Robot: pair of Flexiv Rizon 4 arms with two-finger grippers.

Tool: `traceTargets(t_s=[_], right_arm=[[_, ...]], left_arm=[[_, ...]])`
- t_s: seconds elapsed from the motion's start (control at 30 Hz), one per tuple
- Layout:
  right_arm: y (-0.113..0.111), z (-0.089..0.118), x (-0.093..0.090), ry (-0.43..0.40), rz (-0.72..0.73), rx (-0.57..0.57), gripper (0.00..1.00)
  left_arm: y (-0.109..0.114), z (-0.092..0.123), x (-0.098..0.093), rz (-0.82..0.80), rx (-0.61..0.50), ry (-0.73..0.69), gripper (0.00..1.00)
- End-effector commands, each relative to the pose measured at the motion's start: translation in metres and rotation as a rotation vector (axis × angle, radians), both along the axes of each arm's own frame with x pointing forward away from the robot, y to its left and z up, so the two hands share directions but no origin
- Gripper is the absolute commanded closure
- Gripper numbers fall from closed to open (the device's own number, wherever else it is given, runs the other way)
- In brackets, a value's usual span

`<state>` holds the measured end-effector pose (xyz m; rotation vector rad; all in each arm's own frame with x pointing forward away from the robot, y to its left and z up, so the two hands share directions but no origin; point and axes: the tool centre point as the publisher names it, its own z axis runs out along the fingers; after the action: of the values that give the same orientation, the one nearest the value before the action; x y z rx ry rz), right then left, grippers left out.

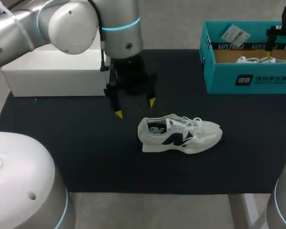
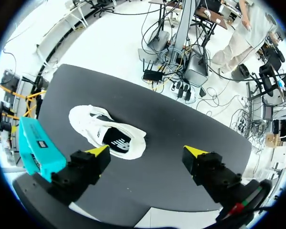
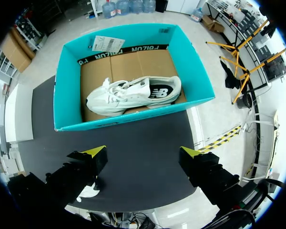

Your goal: Take the shoe out of the shoebox, open the shoe tongue, remove and reinsert the insole, then place the shoe into the shoebox

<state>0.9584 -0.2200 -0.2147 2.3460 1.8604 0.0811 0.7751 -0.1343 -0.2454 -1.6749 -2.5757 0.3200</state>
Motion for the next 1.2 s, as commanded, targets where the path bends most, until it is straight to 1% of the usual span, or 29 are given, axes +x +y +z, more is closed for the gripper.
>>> traceTargets(t_s=[0.03,0.23,0.37,0.4,0.5,0.63,0.73,0.87,0.93,1.0,1.03,1.07,1.2], right_arm=[[0.000,0.000,-0.001,-0.002,-0.001,0.000,0.00],[0.000,0.000,-0.001,-0.002,-0.001,0.000,0.00],[0.000,0.000,-0.001,-0.002,-0.001,0.000,0.00],[0.000,0.000,-0.001,-0.002,-0.001,0.000,0.00],[0.000,0.000,-0.001,-0.002,-0.001,0.000,0.00],[0.000,0.000,-0.001,-0.002,-0.001,0.000,0.00],[0.000,0.000,-0.001,-0.002,-0.001,0.000,0.00],[0.000,0.000,-0.001,-0.002,-0.001,0.000,0.00],[0.000,0.000,-0.001,-0.002,-0.001,0.000,0.00],[0.000,0.000,-0.001,-0.002,-0.001,0.000,0.00],[0.000,0.000,-0.001,-0.002,-0.001,0.000,0.00],[0.000,0.000,-0.001,-0.002,-0.001,0.000,0.00],[0.000,0.000,-0.001,-0.002,-0.001,0.000,0.00]], left_arm=[[0.009,-0.004,0.000,0.036,-0.182,-0.067,0.00],[0.009,-0.004,0.000,0.036,-0.182,-0.067,0.00],[0.023,-0.013,0.007,0.372,-0.381,0.111,0.00],[0.026,-0.015,0.007,0.434,-0.413,0.144,0.00],[0.034,-0.021,0.008,0.601,-0.520,0.192,0.00],[0.042,-0.027,0.008,0.750,-0.660,0.176,0.00],[0.045,-0.030,0.008,0.854,-0.823,0.244,0.00],[0.050,-0.034,0.011,1.014,-0.986,0.355,0.00],[0.051,-0.032,0.013,1.054,-1.056,0.409,0.00],[0.050,-0.028,0.015,1.048,-1.067,0.436,0.00],[0.048,-0.024,0.016,1.026,-1.060,0.443,0.00],[0.046,-0.021,0.017,0.986,-1.030,0.425,0.00],[0.046,-0.021,0.017,0.986,-1.030,0.425,0.00]])
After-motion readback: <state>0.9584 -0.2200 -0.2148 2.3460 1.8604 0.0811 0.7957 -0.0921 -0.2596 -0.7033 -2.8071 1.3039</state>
